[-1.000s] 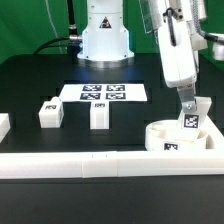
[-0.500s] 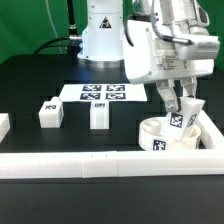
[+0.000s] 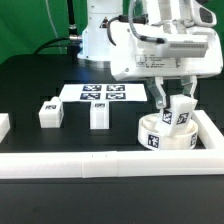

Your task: Assemble stool

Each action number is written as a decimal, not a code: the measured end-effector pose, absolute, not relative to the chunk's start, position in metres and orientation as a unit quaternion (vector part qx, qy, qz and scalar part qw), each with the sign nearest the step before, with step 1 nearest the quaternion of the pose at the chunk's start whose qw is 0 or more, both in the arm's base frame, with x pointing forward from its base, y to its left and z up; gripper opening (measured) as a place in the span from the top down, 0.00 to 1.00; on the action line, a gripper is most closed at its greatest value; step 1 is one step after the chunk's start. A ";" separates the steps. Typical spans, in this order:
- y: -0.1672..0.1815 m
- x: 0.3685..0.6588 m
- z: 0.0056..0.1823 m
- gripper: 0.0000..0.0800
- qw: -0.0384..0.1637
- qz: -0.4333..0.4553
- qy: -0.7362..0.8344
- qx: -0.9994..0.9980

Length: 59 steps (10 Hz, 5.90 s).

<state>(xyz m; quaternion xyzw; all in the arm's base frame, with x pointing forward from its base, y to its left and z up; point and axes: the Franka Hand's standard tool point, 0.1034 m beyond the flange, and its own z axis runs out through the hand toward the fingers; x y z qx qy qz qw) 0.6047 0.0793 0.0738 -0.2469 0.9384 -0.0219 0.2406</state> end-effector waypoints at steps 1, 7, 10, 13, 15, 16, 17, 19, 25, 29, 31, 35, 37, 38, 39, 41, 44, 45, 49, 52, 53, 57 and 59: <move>0.076 0.603 0.073 0.57 0.241 -0.022 0.943 -0.230; 0.060 0.597 0.083 0.22 0.240 -0.051 0.925 -0.289; 0.058 0.596 0.084 0.19 0.233 -0.078 0.886 -0.393; 0.053 0.588 0.075 0.19 0.204 -0.110 0.812 -0.535; 0.047 0.577 0.059 0.19 0.166 -0.132 0.731 -0.649; 0.048 0.578 0.057 0.19 0.160 -0.137 0.705 -0.677; 0.048 0.580 0.059 0.19 0.158 -0.142 0.685 -0.697; 0.049 0.582 0.059 0.19 0.150 -0.150 0.646 -0.733; 0.046 0.600 0.078 0.19 0.111 -0.199 0.439 -0.869; 0.048 0.604 0.079 0.19 0.083 -0.214 0.315 -0.921; 0.049 0.606 0.080 0.19 0.069 -0.219 0.255 -0.939; 0.050 0.615 0.097 0.19 0.074 -0.207 0.202 -0.954; 0.053 0.610 0.090 0.19 0.083 -0.180 0.204 -0.959; 0.056 0.609 0.090 0.19 0.101 -0.137 0.203 -0.964; 0.054 0.612 0.092 0.19 0.105 -0.124 0.199 -0.966; 0.053 0.609 0.095 0.19 0.128 -0.054 0.158 -0.978; 0.083 0.611 0.102 0.19 0.106 -0.084 0.130 -0.982; 0.077 0.611 0.101 0.19 0.103 -0.084 0.119 -0.984; 0.074 0.613 0.100 0.19 0.075 -0.104 -0.039 -0.991; 0.083 0.608 0.096 0.19 0.059 -0.099 -0.192 -0.975; 0.083 0.607 0.094 0.19 0.057 -0.088 -0.236 -0.966; 0.074 0.610 0.095 0.19 0.030 -0.092 -0.341 -0.935; 0.083 0.603 0.089 0.19 0.018 -0.082 -0.406 -0.910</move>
Offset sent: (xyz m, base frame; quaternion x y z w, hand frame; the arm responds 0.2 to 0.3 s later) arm 0.0000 0.0000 0.0000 0.0000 0.0000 0.0000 1.0000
